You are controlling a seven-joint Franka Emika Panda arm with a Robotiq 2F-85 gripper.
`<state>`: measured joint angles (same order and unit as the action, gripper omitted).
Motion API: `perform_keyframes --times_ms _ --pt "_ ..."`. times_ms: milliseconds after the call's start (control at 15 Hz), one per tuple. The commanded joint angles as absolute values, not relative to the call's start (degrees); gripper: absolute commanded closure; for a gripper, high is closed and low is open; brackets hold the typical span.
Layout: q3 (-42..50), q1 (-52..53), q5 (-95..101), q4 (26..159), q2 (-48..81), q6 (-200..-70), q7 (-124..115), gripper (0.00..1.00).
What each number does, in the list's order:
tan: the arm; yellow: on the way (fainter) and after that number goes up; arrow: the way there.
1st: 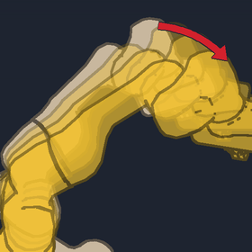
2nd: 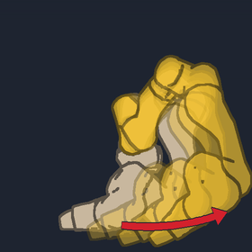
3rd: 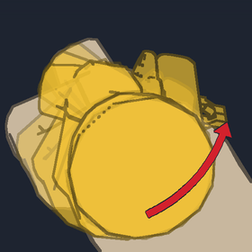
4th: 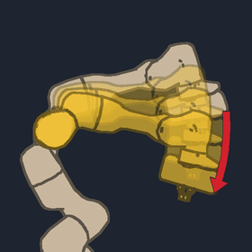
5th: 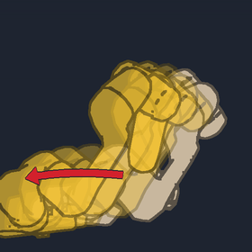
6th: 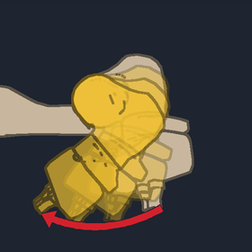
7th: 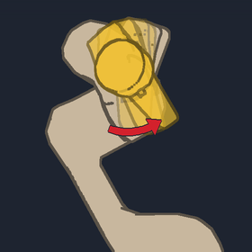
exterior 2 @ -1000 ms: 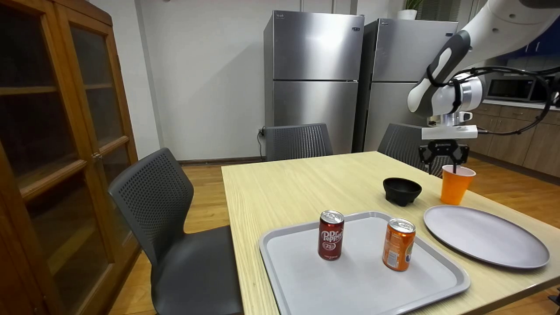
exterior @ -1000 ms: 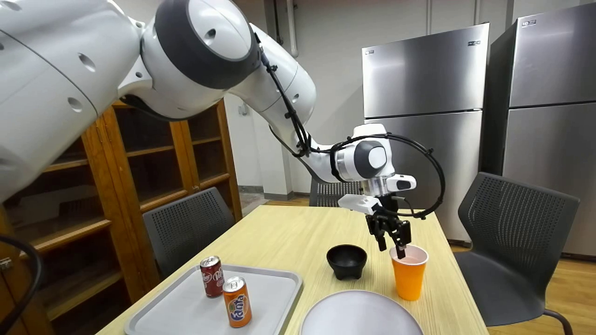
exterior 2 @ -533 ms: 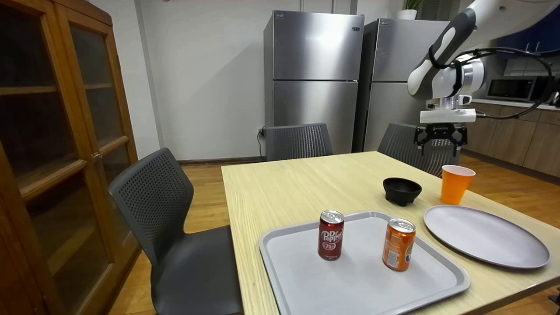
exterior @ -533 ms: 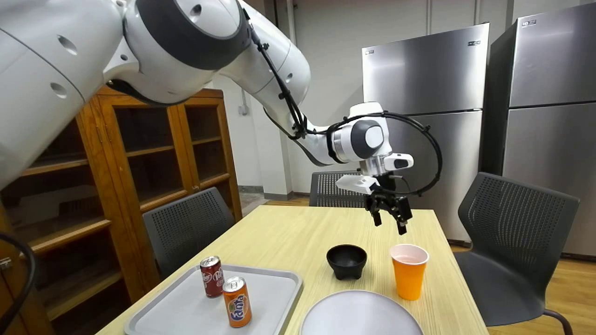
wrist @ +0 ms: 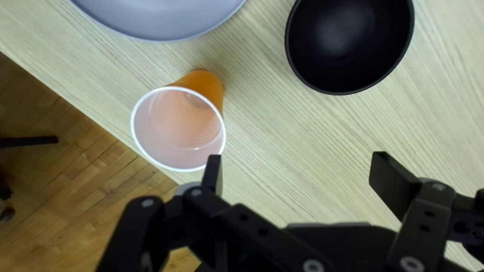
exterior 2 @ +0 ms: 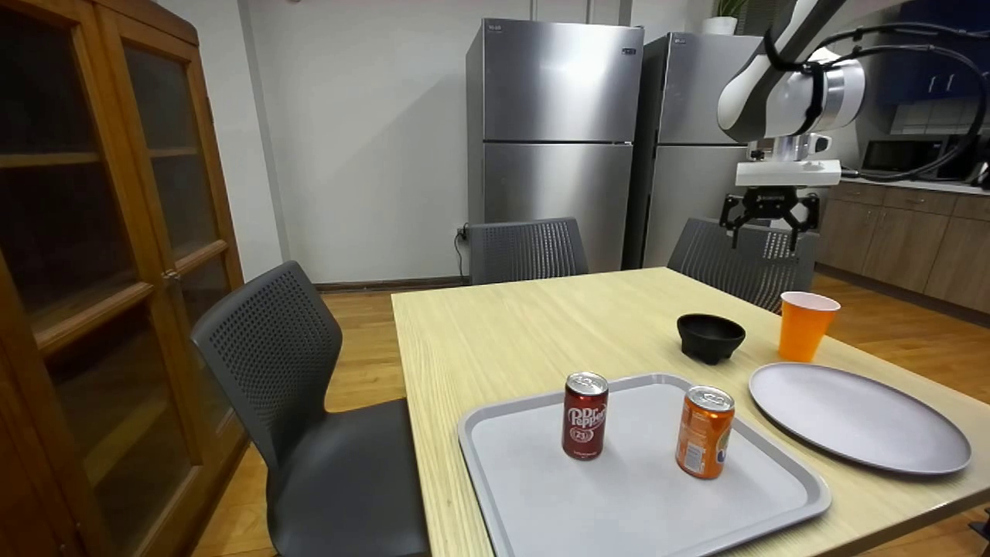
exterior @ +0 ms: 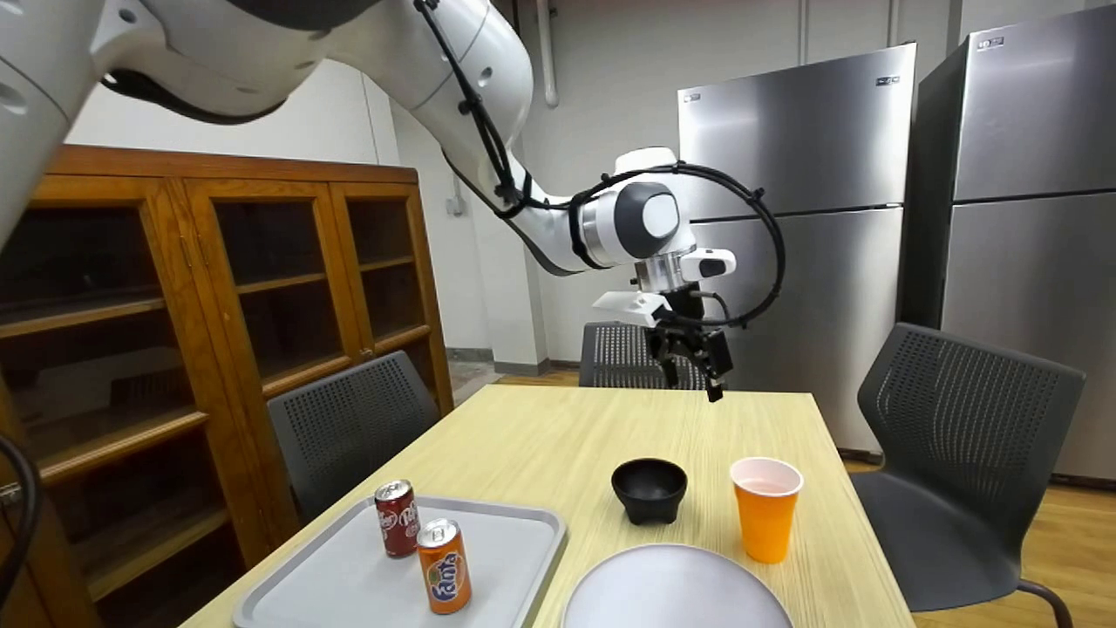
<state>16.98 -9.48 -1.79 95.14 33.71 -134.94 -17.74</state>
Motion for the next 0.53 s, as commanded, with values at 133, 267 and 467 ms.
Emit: perform_keyframes --times_ms 133,267,467 --pt "16.25 -4.40 2.42 111.84 19.97 -139.54 -19.61 0.00" --pt "15.97 -2.51 4.48 116.35 16.16 -140.45 -20.25 0.00" --pt "14.73 -0.21 8.03 122.90 10.51 -141.45 -21.66 0.00"
